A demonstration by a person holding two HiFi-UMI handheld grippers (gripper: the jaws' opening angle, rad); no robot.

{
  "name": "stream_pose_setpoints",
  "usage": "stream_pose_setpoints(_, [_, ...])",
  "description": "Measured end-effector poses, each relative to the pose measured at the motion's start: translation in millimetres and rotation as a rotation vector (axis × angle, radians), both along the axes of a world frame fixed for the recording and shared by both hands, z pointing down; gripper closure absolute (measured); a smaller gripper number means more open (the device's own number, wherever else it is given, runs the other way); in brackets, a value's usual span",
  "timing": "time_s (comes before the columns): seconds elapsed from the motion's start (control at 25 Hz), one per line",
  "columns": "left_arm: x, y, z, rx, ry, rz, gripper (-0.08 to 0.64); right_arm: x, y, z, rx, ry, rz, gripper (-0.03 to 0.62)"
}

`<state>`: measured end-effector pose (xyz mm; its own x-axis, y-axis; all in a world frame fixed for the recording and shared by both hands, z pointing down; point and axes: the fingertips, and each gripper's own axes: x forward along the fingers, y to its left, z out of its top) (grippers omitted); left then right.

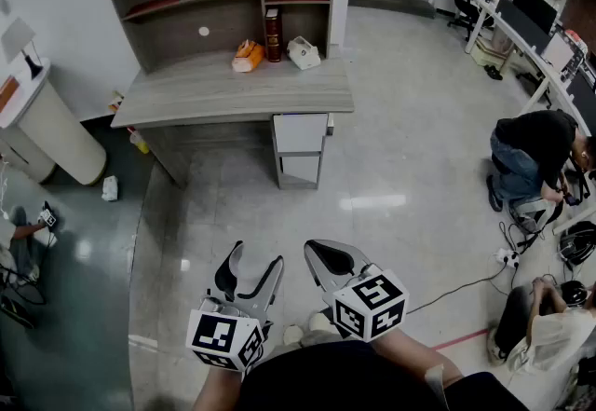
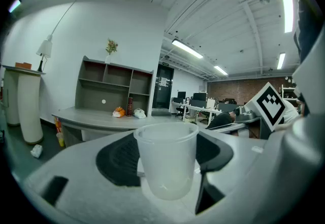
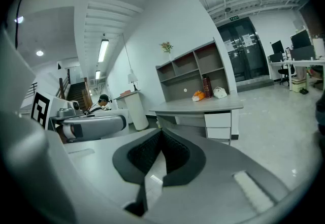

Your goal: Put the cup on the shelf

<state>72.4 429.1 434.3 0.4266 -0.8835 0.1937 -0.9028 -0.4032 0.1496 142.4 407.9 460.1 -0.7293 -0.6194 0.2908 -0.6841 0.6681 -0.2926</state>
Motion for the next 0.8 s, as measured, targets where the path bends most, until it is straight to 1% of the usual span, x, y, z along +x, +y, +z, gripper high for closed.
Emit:
stream_pose_setpoints(0.24, [7, -15, 5, -0.019, 0.011, 0.005, 0.275, 4, -14, 3, -0.029, -0.031, 0.000, 0.592])
stream_pose_setpoints(0.56, [25, -38, 12, -0.027, 0.017, 0.000, 0.275, 12, -32, 16, -0.057, -0.022, -0.037, 0.592])
stream_pose_setpoints(0.8, [24, -54, 18, -0.039, 0.018, -0.017, 0.275, 13, -47, 23, -0.077, -0.012, -0.043, 0.592])
